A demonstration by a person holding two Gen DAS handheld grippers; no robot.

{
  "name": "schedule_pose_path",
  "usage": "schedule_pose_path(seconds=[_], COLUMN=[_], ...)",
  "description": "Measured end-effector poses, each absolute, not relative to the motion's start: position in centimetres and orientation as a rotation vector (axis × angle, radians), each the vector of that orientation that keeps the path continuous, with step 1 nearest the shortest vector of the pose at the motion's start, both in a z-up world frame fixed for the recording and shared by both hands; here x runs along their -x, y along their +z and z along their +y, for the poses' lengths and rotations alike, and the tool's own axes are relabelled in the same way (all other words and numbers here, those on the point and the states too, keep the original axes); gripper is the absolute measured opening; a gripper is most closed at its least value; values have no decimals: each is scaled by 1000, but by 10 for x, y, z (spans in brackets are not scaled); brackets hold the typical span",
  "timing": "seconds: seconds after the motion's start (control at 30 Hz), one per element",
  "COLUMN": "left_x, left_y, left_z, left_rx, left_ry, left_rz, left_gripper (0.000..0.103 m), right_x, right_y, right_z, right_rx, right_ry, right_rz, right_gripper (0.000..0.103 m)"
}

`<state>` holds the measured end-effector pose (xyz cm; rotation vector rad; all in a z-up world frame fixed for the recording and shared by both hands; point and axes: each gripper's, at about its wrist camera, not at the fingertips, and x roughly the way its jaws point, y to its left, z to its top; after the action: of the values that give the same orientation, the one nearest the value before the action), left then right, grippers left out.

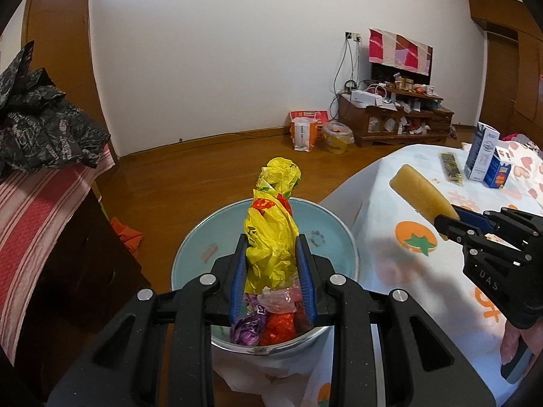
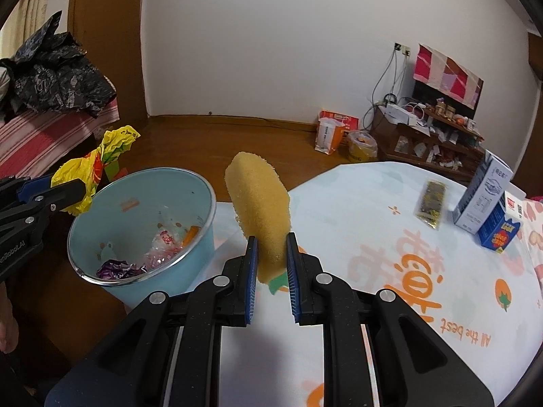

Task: Collect trash
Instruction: 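Carry the yellow wrapper and sponge over the teal bin with both grippers, then open both grippers to drop the wrapper and sponge into the teal bin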

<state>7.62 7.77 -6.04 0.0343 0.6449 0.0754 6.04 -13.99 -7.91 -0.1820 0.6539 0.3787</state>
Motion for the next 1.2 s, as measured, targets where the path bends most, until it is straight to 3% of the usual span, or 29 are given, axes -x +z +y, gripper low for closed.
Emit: schedule_pose_path(seconds=[1.03,1.2], left_x=[-76,-77], left_y=[-65,-66], left_z=[118,121], left_rx=[14,32], left_ry=[161,156], left_rz=[667,675], left_gripper=[28,34], right_x=[-70,-69], right_y=[-80,-78], right_z=[-91,-80], right_rx=[250,255], right_ry=[474,516], right_rz=[657,640], right_gripper=[18,22])
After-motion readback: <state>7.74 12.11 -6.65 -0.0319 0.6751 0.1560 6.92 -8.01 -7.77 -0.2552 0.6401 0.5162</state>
